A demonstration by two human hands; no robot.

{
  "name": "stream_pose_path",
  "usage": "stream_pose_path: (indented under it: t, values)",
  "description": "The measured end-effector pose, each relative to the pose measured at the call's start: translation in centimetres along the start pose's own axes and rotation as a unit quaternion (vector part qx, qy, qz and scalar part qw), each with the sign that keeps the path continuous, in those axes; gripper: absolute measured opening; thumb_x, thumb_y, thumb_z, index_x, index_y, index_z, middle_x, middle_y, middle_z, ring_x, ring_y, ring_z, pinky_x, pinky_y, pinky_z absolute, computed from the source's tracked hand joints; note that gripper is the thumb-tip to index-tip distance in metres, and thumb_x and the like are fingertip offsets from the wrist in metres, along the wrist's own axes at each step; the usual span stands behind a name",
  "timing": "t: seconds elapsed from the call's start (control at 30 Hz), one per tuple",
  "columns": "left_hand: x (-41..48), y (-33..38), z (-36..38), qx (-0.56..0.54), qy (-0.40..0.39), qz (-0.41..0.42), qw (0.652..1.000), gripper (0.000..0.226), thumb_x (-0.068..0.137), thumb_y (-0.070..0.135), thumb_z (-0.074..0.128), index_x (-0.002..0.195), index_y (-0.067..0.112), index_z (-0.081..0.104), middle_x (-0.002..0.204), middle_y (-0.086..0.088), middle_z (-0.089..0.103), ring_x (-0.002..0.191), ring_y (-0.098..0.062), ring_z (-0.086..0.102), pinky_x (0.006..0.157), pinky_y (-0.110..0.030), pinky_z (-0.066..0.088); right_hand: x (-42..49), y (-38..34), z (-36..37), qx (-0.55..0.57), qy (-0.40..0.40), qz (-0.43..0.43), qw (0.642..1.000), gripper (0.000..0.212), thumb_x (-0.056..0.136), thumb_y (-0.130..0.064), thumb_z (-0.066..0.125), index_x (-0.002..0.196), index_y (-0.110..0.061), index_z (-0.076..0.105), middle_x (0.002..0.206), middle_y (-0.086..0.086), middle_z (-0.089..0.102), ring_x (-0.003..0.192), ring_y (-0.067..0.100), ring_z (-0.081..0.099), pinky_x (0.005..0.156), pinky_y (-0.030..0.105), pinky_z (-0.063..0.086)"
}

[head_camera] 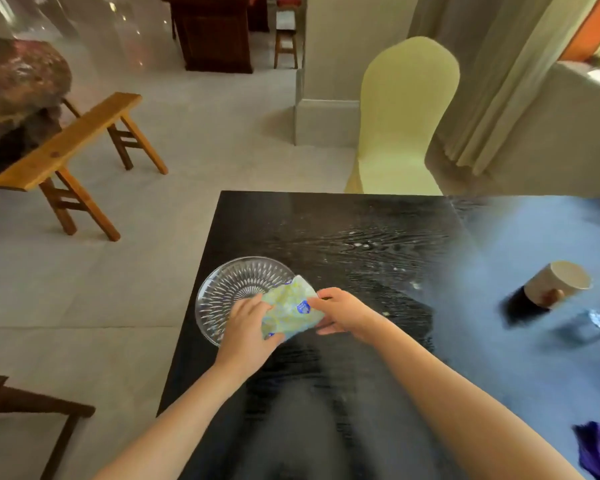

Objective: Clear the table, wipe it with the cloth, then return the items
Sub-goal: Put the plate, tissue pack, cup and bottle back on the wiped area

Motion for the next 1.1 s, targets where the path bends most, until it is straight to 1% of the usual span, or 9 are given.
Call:
stream_pose_path:
  t: [0.1,0.23,0.33,0.47,0.6,0.73,0.83,0.97,1.1]
  values:
    - [0.7,4.8,1.7,-0.007,-0.02,0.047,0.999,0.066,0.076,0.042,0.07,0.13,0.012,0.048,0.143,0.0,0.042,0.133,-0.02,0.03,0.108,-0.027,0.028,-2.1,0.4,-4.7,0.04,0.094,-0.017,0.995,0.01,0.086,-0.011,0.058,0.096,-0.009,0.062,0.091,0.01,0.067,0.077,0.018,0.067,0.072,0.038,0.061]
    - [2.4,9.9,3.6,-0.141,-0.07,0.043,0.987,0.061,0.078,0.045,0.068,0.129,0.019,0.047,0.128,0.002,0.051,0.12,-0.015,0.044,0.095,-0.022,0.036,-6.1,0.8,-11.8,0.064,0.13,-0.05,0.988,0.013,0.087,-0.007,0.059,0.089,-0.02,0.06,0.082,0.002,0.065,0.071,0.01,0.064,0.055,0.022,0.054]
    - [4.6,13.7,5.8,-0.199,-0.158,-0.008,0.967,0.069,0.076,0.054,0.065,0.135,0.028,0.04,0.13,0.004,0.054,0.117,-0.015,0.051,0.097,-0.032,0.045,-9.1,1.3,-16.6,0.069,0.13,-0.074,0.986,0.013,0.088,-0.006,0.058,0.095,-0.016,0.062,0.081,0.001,0.066,0.069,0.008,0.066,0.057,0.021,0.055]
    - [5.6,20.0,9.4,-0.286,-0.257,-0.057,0.921,0.053,0.083,0.044,0.064,0.13,0.029,0.044,0.114,0.006,0.062,0.097,-0.008,0.062,0.072,-0.022,0.052,-11.8,2.2,-22.8,0.056,0.159,-0.086,0.982,0.01,0.09,-0.011,0.058,0.099,-0.014,0.061,0.085,0.004,0.066,0.074,0.012,0.065,0.065,0.025,0.057]
    - [6.8,24.6,12.9,-0.307,-0.215,-0.066,0.925,0.045,0.086,0.036,0.063,0.125,0.022,0.048,0.114,0.001,0.063,0.098,-0.014,0.063,0.077,-0.031,0.055,-13.0,4.7,-28.5,0.066,0.171,-0.051,0.982,0.015,0.095,-0.034,0.052,0.095,-0.023,0.062,0.09,0.003,0.068,0.076,0.014,0.065,0.067,0.025,0.057]
    - [7.7,26.2,16.3,-0.321,-0.186,-0.112,0.922,0.04,0.088,0.032,0.06,0.124,0.017,0.048,0.116,-0.004,0.062,0.101,-0.018,0.062,0.076,-0.03,0.052,-11.4,11.0,-36.3,0.047,0.352,0.039,0.934,0.035,0.089,-0.048,0.054,0.081,-0.014,0.054,0.08,0.01,0.059,0.064,0.022,0.058,0.061,0.033,0.054]
    - [8.3,25.6,18.2,-0.327,-0.16,-0.145,0.92,0.042,0.088,0.032,0.061,0.125,0.016,0.048,0.115,-0.005,0.062,0.099,-0.019,0.062,0.078,-0.033,0.053,-9.6,16.9,-41.4,-0.001,0.443,0.125,0.888,0.046,0.081,-0.054,0.055,0.095,-0.011,0.049,0.096,0.016,0.067,0.081,0.035,0.068,0.078,0.044,0.058]
    - [9.0,23.2,20.0,-0.317,-0.13,-0.192,0.92,0.045,0.088,0.034,0.061,0.127,0.017,0.046,0.116,-0.004,0.06,0.104,-0.021,0.061,0.088,-0.038,0.052,-5.6,23.0,-45.0,0.088,0.465,0.173,0.864,0.066,0.074,-0.057,0.058,0.12,-0.009,0.051,0.109,0.018,0.066,0.078,0.036,0.069,0.073,0.044,0.059]
    - [9.3,19.8,20.8,-0.298,-0.089,-0.238,0.92,0.045,0.088,0.034,0.061,0.127,0.018,0.046,0.113,-0.002,0.06,0.098,-0.019,0.061,0.082,-0.035,0.051,-1.2,26.9,-47.5,0.155,0.514,0.172,0.826,0.062,0.071,-0.056,0.055,0.112,-0.009,0.057,0.108,0.019,0.065,0.09,0.037,0.068,0.082,0.05,0.057]
Point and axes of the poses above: each hand's wrist, its own x-axis towards the middle knuckle, its own z-axis out of the palm, y = z × x, the point moved 5 cm from there along x, towards the middle knuckle
